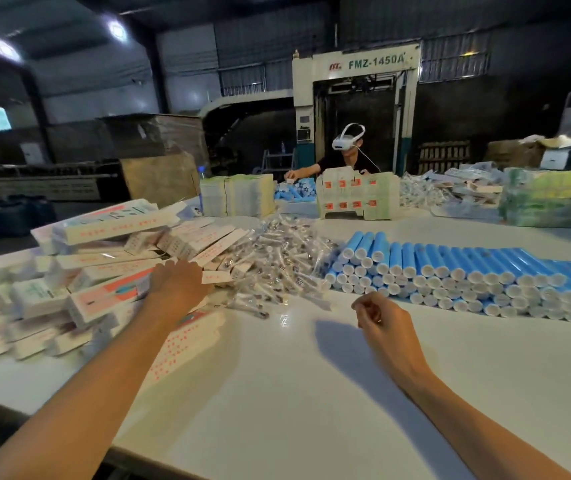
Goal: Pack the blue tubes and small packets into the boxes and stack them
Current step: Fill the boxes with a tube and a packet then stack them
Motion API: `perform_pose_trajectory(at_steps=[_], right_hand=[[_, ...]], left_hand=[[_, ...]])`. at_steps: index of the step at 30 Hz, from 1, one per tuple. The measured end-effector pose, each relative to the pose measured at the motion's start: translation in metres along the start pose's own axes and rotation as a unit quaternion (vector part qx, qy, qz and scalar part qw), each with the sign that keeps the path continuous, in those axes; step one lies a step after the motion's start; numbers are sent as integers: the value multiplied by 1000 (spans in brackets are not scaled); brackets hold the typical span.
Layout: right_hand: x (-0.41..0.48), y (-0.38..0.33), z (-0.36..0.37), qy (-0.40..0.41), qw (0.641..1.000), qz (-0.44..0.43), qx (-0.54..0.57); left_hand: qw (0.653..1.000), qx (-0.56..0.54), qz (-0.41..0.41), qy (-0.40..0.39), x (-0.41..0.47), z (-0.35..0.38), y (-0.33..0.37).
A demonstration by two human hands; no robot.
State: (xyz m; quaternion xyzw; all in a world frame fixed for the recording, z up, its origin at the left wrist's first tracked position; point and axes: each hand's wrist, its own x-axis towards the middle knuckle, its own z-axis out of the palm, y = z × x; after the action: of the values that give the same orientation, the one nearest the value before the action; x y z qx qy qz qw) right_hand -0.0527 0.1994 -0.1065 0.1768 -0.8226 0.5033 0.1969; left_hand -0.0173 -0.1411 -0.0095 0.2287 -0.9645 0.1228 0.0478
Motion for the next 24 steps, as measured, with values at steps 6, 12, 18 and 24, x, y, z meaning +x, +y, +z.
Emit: perform_pose_trajectory(at_steps=[6,12,18,24], right_hand=[[0,-3,0,-19,1000,-4,-11],[0,-2,0,-24,1000,-11,-16],[1,0,3,-29,999,-18,-31],[8,-15,-10,23,999,-9,-23]], left_hand=[[999,26,33,12,14,-3,-1],[998,-20,63,10,18,-9,-6],[972,-164,137,101,-18,-43,37],[837,-508,199,32,-48,-34,111]])
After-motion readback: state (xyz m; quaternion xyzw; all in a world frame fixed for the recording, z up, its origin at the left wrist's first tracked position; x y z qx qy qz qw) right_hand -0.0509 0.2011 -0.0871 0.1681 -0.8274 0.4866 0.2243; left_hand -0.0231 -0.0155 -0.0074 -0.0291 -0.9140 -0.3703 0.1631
